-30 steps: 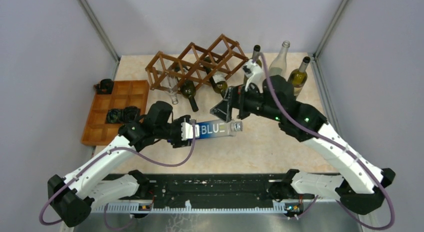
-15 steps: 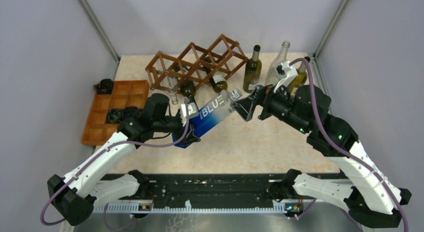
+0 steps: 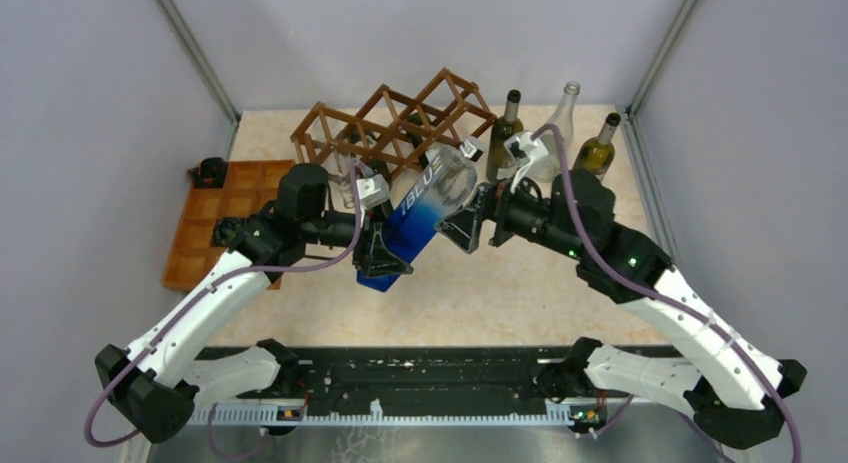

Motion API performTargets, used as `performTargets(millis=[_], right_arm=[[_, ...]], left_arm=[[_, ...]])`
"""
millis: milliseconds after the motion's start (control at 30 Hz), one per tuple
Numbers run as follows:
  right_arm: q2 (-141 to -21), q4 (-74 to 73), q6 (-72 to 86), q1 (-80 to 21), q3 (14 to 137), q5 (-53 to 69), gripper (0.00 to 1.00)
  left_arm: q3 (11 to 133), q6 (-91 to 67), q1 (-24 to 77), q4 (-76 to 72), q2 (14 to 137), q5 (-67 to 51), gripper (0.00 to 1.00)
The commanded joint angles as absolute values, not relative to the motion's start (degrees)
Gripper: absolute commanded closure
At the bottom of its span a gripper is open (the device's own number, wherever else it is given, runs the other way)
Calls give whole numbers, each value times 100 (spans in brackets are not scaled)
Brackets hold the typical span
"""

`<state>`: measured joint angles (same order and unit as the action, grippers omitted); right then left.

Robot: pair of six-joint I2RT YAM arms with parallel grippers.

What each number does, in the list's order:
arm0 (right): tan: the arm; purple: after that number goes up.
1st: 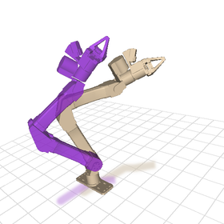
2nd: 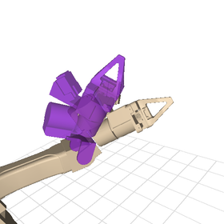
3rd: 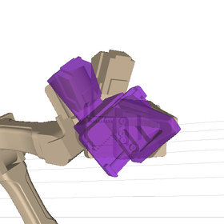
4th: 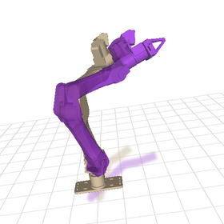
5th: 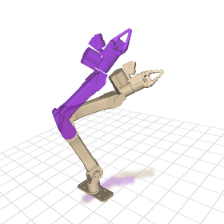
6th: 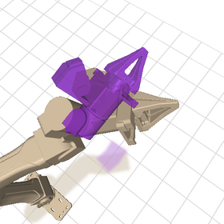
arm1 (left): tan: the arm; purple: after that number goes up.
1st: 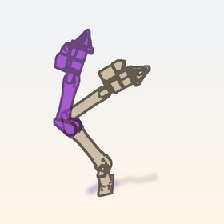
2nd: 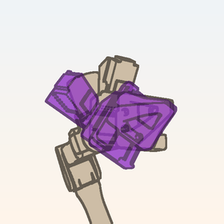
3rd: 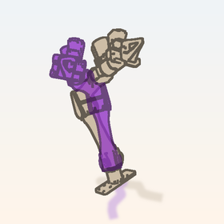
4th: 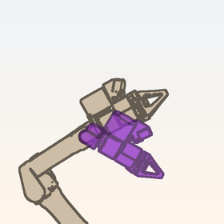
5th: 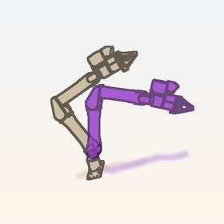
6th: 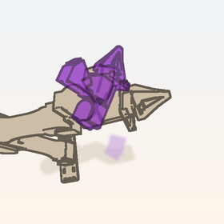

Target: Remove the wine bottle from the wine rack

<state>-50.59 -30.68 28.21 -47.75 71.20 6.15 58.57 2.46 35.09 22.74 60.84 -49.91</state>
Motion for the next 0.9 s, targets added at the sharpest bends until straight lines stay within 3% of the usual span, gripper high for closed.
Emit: performTargets(millis=[0, 400, 500, 633, 667, 700, 767, 800, 867], right_arm=[[-5396, -2123, 2831, -4737, 7058, 960, 1], [-5970, -105, 3177, -4742, 6715, 2025, 3], [-5986, 245, 3326, -4735, 6597, 2304, 14], [-5971, 300, 3368, -4737, 6597, 2468, 42], [-5949, 254, 3358, -4737, 6616, 2457, 49], [-5929, 188, 3318, -4733, 6637, 2442, 57], [-5867, 22, 3225, -4736, 6682, 2340, 76], [-5844, -210, 3157, -4731, 6725, 2255, 85], [-5800, -638, 2982, -4690, 6884, 1999, 100]], left_arm=[[6320, 9, 3510, 1499, 5999, -5983, 100], [6533, -490, 3508, 1392, 6156, -6948, 100], [6568, -593, 3510, 1337, 6166, -7028, 100], [6628, -469, 3514, 1446, 6192, -6984, 100], [6653, -428, 3510, 1506, 6207, -6934, 91], [6684, -339, 3509, 1634, 6214, -6851, 69], [6768, -99, 3514, 1977, 6233, -6496, 16], [6846, 183, 3512, 2214, 6258, -6293, 3], [7073, 794, 3511, 2781, 6359, -5798, 1]])
